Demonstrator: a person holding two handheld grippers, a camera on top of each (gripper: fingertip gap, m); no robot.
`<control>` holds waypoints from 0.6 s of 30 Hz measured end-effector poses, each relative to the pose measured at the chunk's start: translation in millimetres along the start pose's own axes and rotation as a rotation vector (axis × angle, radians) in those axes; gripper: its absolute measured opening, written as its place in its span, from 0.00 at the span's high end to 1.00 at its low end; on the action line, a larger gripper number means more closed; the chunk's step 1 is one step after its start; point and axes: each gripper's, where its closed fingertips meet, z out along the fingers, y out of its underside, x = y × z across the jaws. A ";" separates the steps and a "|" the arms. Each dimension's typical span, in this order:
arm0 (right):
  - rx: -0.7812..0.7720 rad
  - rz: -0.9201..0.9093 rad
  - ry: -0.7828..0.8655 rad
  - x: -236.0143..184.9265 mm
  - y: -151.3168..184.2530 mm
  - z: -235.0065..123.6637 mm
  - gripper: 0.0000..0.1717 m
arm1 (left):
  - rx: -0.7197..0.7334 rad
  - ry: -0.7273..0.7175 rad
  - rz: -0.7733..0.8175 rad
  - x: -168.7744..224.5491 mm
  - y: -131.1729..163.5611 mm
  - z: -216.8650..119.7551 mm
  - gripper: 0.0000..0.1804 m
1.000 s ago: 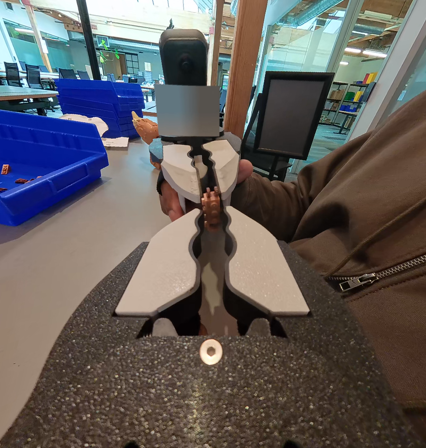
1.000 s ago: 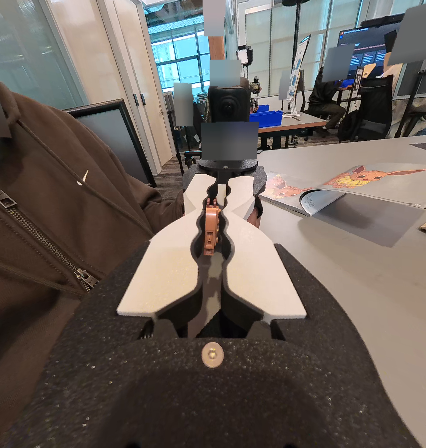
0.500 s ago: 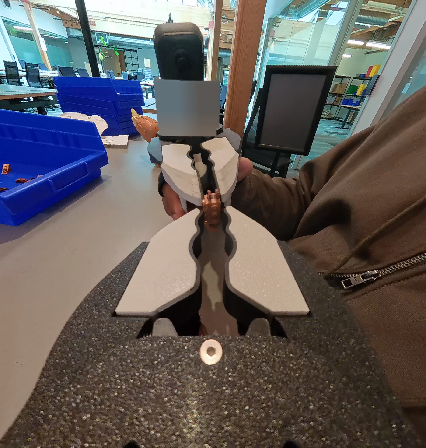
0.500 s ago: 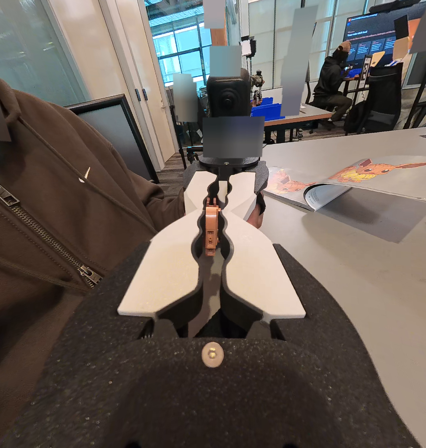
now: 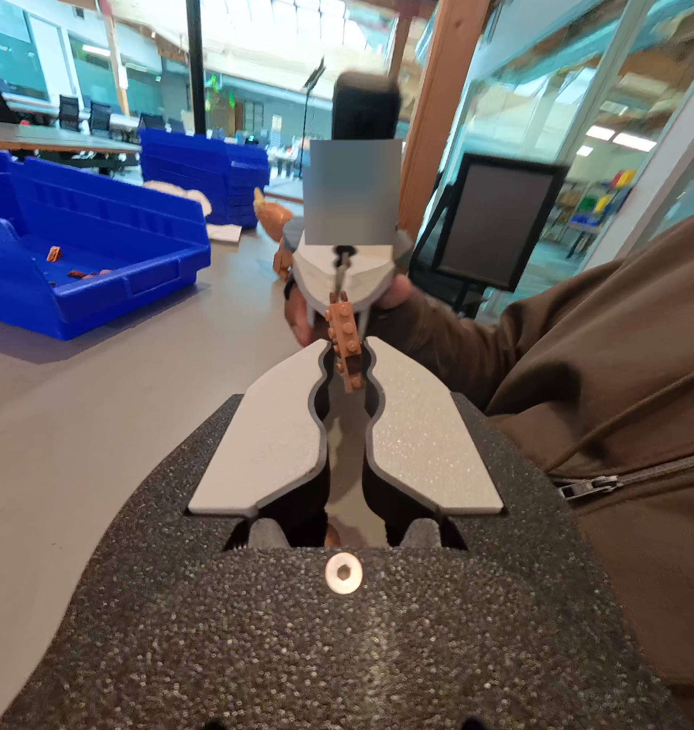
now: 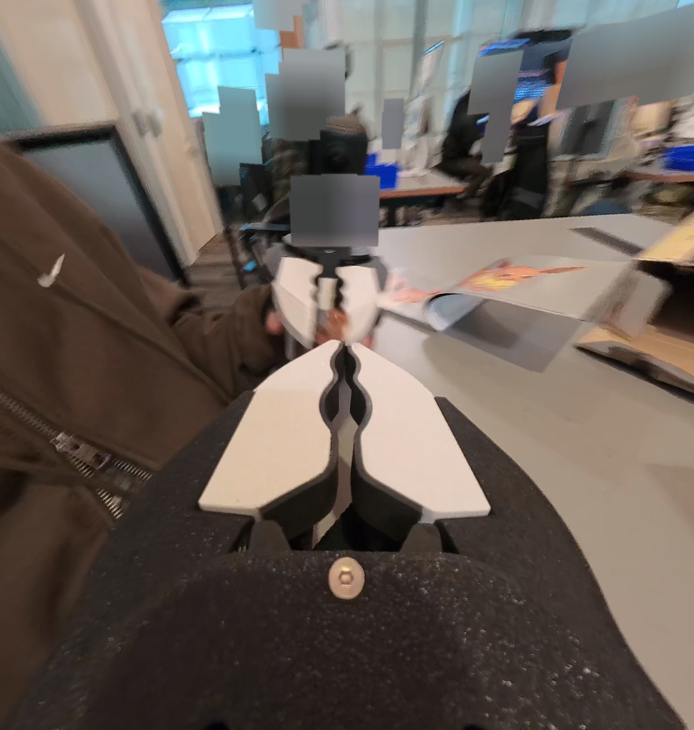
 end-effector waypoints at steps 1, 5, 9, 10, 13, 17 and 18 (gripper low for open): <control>0.019 0.024 0.019 6.0 -1.9 -5.7 1.00 | 0.060 0.021 -0.027 1.3 -9.2 -5.8 0.93; 0.110 0.110 0.036 17.5 -11.5 -24.4 1.00 | 0.208 0.036 -0.114 -7.8 -30.1 -29.1 0.93; 0.124 0.132 0.010 11.0 -12.1 -8.2 1.00 | 0.205 0.070 -0.116 -2.0 -29.0 -23.8 0.93; 0.120 0.136 0.002 8.4 -11.3 -1.9 0.97 | 0.194 0.075 -0.115 -0.7 -27.2 -21.3 0.93; 0.136 0.154 -0.061 -4.5 -14.1 12.8 0.93 | 0.172 0.084 -0.107 2.0 -24.0 -17.2 0.93; 0.132 0.173 -0.100 -12.8 -12.7 25.0 0.90 | 0.156 0.107 -0.103 6.6 -21.9 -14.7 0.93; 0.140 0.178 -0.103 -13.2 -13.6 25.7 0.90 | 0.156 0.112 -0.100 7.6 -21.9 -14.6 0.93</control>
